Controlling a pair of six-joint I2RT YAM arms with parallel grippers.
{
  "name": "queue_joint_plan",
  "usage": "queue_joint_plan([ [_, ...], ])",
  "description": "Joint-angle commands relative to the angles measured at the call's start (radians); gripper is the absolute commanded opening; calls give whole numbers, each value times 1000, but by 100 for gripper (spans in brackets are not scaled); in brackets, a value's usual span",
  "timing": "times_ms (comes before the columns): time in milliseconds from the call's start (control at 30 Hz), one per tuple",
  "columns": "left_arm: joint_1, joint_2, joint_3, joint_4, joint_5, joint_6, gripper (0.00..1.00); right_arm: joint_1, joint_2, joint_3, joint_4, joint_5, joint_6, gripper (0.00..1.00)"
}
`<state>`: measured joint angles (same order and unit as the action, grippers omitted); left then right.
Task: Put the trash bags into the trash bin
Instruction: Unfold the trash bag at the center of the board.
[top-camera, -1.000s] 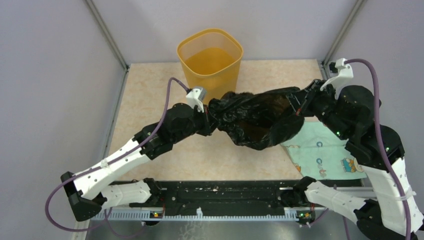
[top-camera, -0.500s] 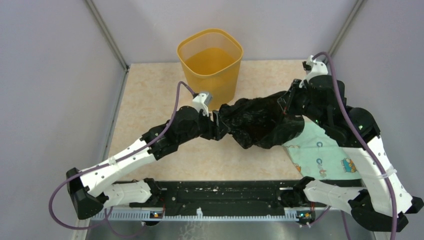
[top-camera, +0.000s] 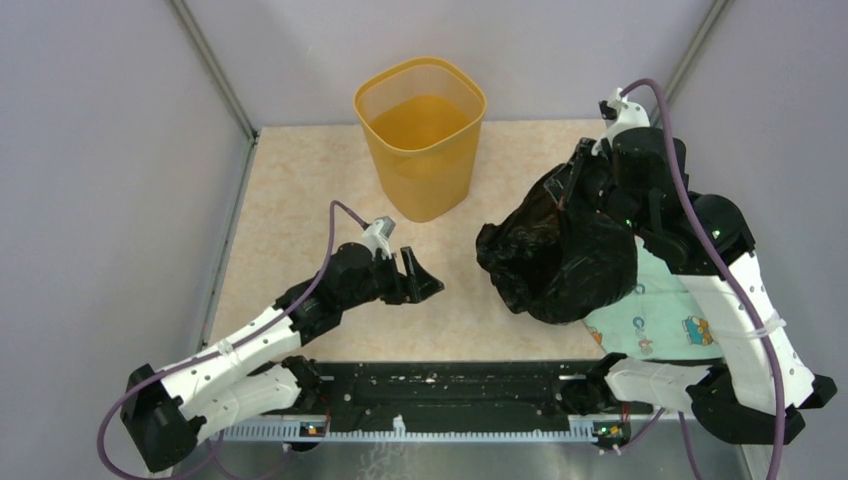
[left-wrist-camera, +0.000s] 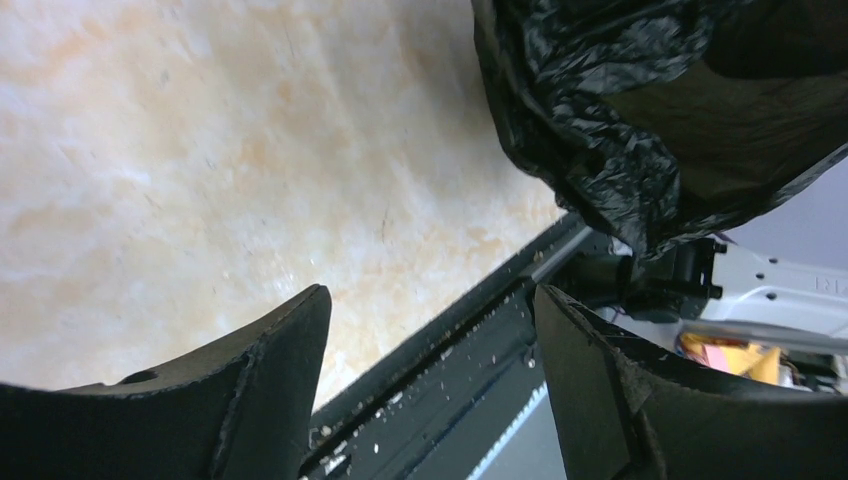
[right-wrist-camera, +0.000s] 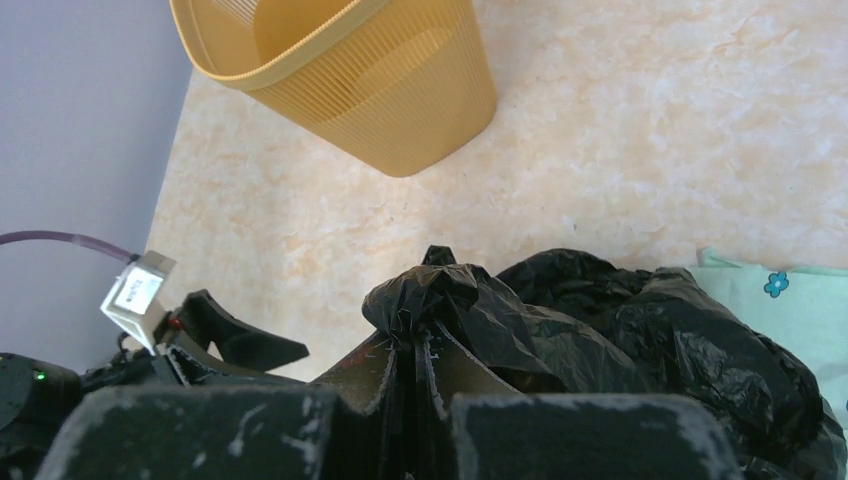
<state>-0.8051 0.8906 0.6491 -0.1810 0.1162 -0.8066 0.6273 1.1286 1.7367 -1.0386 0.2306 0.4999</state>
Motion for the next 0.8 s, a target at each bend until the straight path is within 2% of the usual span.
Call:
queue_joint_plan([
  [0,3,-1,-79,169,110,-120,76,7,8,51,21,-20,9,0],
  [233,2,78,-166,396,187,-244,67,7,37,106,-10,-32,13,0],
  [467,3,183,-170,628,248,-318,69,7,58,128,-22,-48,19,0],
  [633,1,290,-189,824,250,-424,66,7,84,186,-26,-68,27,0],
  [767,0,347,-189,930,226,-464,70,7,86,189,-28,-83,37,0],
])
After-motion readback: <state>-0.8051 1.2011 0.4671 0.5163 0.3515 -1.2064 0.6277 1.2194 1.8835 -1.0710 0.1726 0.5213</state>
